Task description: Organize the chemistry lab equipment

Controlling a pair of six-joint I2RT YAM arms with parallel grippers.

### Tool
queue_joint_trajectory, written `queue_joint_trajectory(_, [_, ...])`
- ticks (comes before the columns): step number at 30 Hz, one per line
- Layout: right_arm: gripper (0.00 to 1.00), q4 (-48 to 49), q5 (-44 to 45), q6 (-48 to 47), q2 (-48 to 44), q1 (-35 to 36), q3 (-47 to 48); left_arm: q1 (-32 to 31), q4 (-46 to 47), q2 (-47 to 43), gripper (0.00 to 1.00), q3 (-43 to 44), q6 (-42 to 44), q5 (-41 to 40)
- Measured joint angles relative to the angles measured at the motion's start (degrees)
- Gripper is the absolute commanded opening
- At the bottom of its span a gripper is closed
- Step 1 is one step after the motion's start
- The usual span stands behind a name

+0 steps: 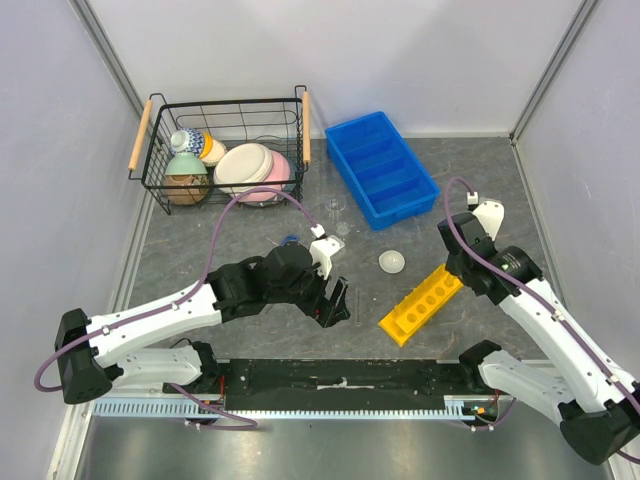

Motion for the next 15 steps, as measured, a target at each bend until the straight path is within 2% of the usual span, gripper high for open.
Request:
queue_joint_trajectory(7, [0.10, 0.00, 0.02, 0.02, 0.94, 0.00, 0.00, 0.00, 0.00, 0.00, 0.91, 0.00, 0.00, -0.02])
queue_joint_trajectory(10, [0.19, 0.00, 0.02, 0.02, 1.22, 0.00, 0.00, 0.00, 0.00, 0.00, 0.90, 0.00, 0.00, -0.02])
queue_joint_trajectory(12, [0.28, 0.00, 0.02, 0.00, 1.36, 0.00, 0.00, 0.00, 0.00, 0.00, 0.91, 0.00, 0.00, -0.04])
queue_joint_trajectory(15, [0.34, 0.00, 0.02, 0.00, 1.38, 0.00, 0.00, 0.00, 0.00, -0.02, 0.91, 0.00, -0.02, -0.04])
